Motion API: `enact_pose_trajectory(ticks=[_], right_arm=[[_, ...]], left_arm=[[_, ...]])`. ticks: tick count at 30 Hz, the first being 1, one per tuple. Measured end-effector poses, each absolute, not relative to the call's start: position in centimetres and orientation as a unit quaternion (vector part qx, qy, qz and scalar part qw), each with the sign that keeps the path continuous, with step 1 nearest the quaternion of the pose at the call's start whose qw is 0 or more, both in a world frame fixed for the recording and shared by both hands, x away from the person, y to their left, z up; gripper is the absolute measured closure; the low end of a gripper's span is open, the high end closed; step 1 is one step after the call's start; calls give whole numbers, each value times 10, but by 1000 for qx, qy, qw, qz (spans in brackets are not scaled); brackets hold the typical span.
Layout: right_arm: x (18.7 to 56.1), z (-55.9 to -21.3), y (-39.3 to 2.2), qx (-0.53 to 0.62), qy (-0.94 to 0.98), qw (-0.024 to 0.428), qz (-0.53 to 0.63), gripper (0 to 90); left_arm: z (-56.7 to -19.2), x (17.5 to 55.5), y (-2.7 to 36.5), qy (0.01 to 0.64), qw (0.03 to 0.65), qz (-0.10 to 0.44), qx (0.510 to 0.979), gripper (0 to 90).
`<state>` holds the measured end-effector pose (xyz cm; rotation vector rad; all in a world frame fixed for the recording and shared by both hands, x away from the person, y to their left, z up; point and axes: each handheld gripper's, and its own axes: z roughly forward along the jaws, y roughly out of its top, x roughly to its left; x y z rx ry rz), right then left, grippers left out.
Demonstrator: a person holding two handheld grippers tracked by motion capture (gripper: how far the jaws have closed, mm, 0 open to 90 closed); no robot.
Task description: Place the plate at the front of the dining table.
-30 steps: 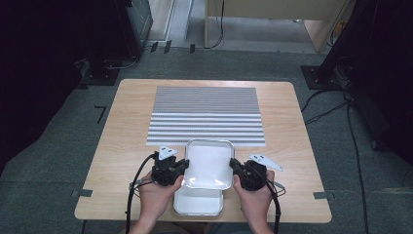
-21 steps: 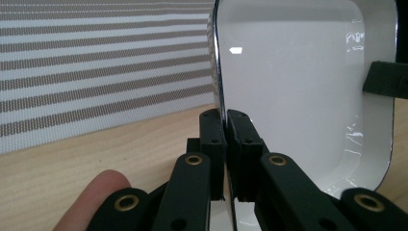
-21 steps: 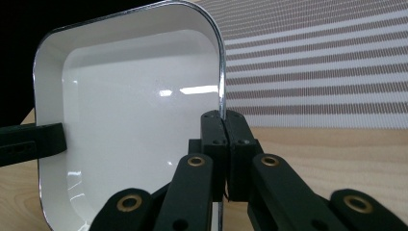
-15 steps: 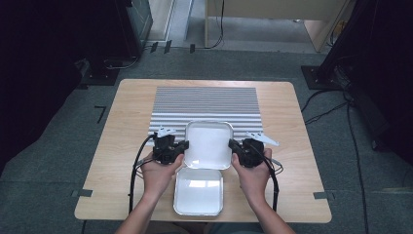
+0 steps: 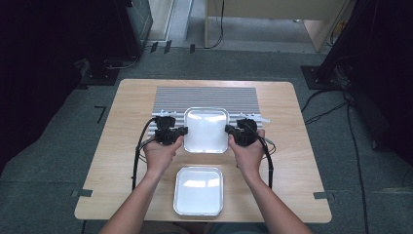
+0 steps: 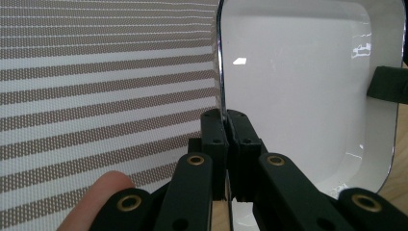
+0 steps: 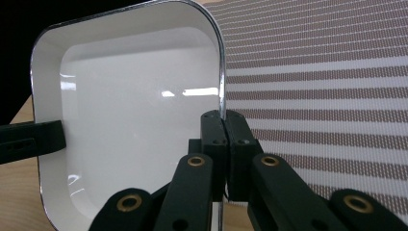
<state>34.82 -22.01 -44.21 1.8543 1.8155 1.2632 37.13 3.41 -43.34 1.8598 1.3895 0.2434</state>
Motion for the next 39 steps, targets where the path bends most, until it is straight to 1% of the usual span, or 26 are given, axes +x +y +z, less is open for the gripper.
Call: enact_pose_trajectory(ticks=[5,14,22,28,33,39], right_arm=[[367,-442,-219,634,630,129,429,899],[397,-446,-221,646,628,118,418,899],[425,-453,-217,650,633,119,403,899],[448,-466,-211,662,630,122,387,897],[459,-476,-211,672,625,122,378,896],[471,-485,-212,687,612,122,372,896]], left_arm=[[-434,387,33,553,390,98,729,884],[-439,416,28,567,383,96,723,890],[-452,445,29,593,372,80,710,896],[-466,466,25,612,351,84,704,896],[-470,477,18,607,337,97,713,894],[-479,491,14,613,328,95,712,879]])
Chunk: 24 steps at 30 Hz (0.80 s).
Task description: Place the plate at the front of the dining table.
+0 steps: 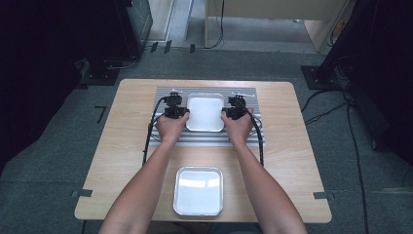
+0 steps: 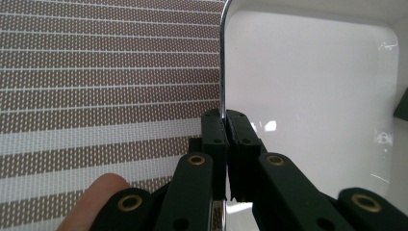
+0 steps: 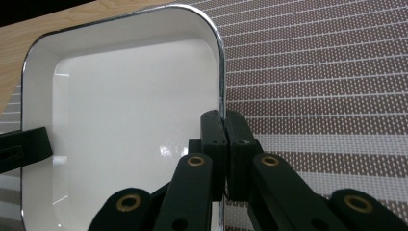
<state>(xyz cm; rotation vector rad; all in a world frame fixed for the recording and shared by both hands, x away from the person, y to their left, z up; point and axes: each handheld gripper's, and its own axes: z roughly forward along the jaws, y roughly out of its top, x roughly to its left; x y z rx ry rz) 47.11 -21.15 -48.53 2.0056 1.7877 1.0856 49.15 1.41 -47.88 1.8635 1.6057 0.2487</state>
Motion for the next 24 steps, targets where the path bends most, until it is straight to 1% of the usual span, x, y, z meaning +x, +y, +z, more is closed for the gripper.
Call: enact_pose_trajectory(ticks=[4,13,18,24], right_arm=[[479,-490,-213,686,611,128,373,893],[486,-504,-210,688,615,144,358,877],[488,-506,-206,674,623,162,362,867],[492,-509,-203,661,636,174,357,852]], left_arm=[[-481,498,10,605,321,104,721,869],[-492,505,9,617,315,94,715,864],[-492,506,10,623,315,105,709,863],[-496,507,9,615,309,121,716,843]])
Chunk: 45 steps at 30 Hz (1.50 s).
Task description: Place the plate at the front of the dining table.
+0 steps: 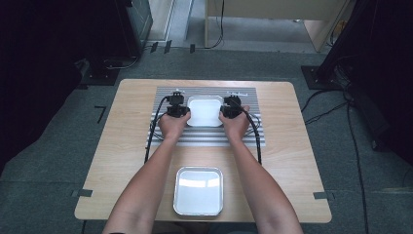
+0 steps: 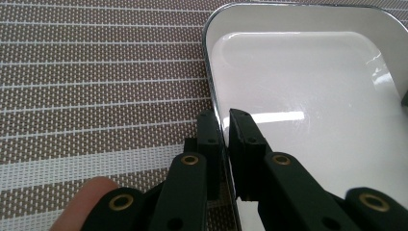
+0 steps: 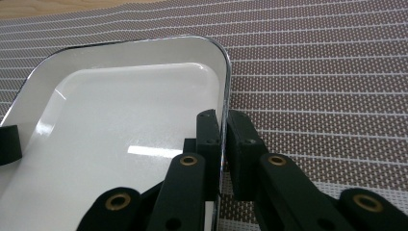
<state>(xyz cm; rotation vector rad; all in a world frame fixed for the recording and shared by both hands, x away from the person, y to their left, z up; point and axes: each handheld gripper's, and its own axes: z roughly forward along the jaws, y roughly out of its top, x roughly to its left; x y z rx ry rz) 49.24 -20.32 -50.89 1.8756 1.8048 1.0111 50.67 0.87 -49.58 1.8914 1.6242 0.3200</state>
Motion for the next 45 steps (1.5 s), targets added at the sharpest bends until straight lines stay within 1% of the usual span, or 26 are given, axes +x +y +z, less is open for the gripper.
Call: enact_pose_trajectory(ticks=[3,5,7,8,10,11,12,14,17,18,19,22,25,26,29,30,32,34,38,43,45], right_arm=[[493,-512,-203,656,638,180,361,838],[493,-513,-203,649,644,180,364,795],[494,-514,-204,646,644,168,375,725],[494,-514,-205,645,642,161,383,690],[493,-514,-206,636,648,161,386,651],[493,-513,-205,625,657,167,388,633],[492,-512,-205,615,665,177,386,620],[490,-509,-205,603,670,202,384,595],[487,-503,-208,593,666,233,388,570],[487,-501,-209,593,665,235,388,569],[487,-499,-211,592,666,233,389,561],[485,-494,-212,593,667,241,381,452],[482,-490,-214,597,669,236,374,354],[480,-489,-215,597,667,239,376,320],[476,-487,-218,593,669,241,377,272],[475,-487,-219,597,667,241,376,283],[471,-486,-221,592,668,237,383,260],[467,-484,-223,590,663,235,396,265],[458,-483,-225,588,667,242,389,259],[449,-480,-232,586,663,236,401,246],[444,-479,-233,579,668,244,398,244]], left_arm=[[-497,507,9,610,312,130,717,840],[-497,506,9,604,312,136,721,833],[-499,504,9,595,317,147,724,804],[-500,503,10,591,324,149,724,768],[-502,502,13,585,336,147,723,661],[-502,501,14,589,331,154,721,621],[-502,501,16,594,334,151,716,605],[-501,502,20,602,346,138,706,543],[-496,501,28,615,346,134,695,366],[-494,501,30,618,344,134,694,300],[-491,500,32,620,342,132,693,253],[-486,496,37,617,348,133,693,137],[-481,492,41,610,360,140,692,88],[-480,490,42,608,359,144,694,86],[-478,487,44,612,353,149,692,86],[-478,486,46,612,361,144,688,86],[-476,481,50,611,371,143,685,86],[-475,477,54,611,376,144,682,86],[-475,470,59,609,374,151,683,86],[-476,459,63,602,381,157,684,86],[-476,455,64,600,384,160,683,86]])
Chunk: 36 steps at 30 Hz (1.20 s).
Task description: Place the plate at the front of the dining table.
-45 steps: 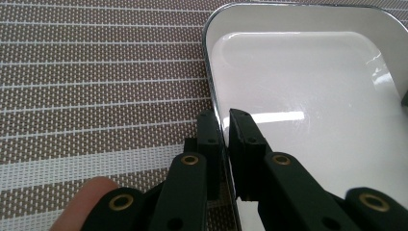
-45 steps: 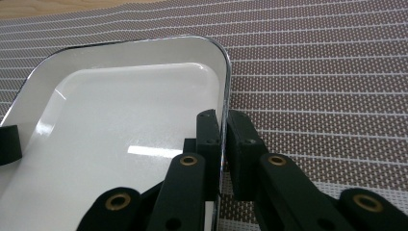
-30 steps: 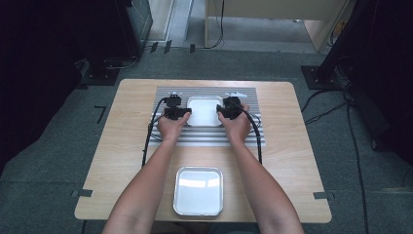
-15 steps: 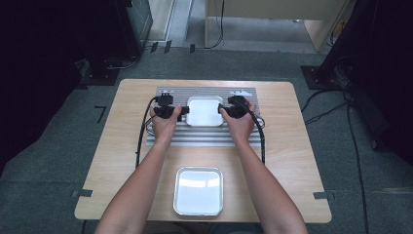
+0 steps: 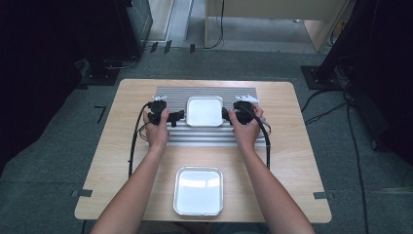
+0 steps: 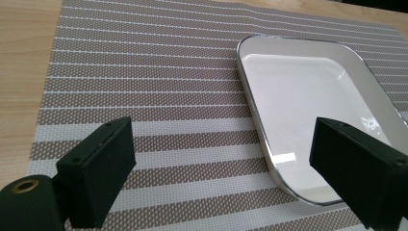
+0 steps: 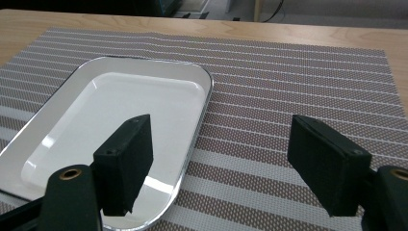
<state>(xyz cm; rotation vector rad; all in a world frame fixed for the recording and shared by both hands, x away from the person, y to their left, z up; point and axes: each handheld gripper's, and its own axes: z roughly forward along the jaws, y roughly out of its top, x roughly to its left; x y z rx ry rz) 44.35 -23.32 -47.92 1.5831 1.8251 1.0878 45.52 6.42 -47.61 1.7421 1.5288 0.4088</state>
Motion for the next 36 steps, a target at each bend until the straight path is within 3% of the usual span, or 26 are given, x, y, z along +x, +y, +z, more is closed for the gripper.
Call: enact_pose_trajectory(ticks=[36], right_arm=[[373,-474,-266,554,679,237,420,204]], left_arm=[[-471,382,90,560,403,207,694,85]])
